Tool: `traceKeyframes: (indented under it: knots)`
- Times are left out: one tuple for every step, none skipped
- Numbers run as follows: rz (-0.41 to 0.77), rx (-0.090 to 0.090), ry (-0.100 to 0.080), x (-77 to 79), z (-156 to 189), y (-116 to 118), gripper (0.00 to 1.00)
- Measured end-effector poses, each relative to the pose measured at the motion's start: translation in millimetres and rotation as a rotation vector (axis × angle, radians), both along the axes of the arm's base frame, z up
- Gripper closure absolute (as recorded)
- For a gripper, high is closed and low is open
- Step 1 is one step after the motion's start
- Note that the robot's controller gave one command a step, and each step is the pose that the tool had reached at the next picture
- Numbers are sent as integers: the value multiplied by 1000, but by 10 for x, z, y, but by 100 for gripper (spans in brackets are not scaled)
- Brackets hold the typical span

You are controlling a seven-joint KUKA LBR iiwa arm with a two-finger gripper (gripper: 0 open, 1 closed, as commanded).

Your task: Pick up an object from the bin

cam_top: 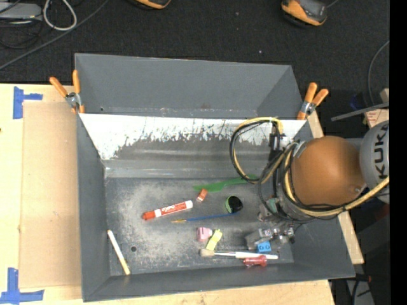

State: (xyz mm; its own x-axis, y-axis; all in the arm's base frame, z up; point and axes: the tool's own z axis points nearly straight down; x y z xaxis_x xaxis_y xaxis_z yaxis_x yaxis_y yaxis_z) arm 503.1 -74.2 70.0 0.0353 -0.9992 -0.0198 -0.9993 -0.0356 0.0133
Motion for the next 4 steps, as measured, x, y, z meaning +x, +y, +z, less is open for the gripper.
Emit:
traceKeyframes:
  knots:
    - [1,0,0,1,1,-1,100]
    - [88,5,0,179,373,-610,100]
    - [84,18,0,279,487,-808,100]
    - [84,16,3,-33,445,-422,100]
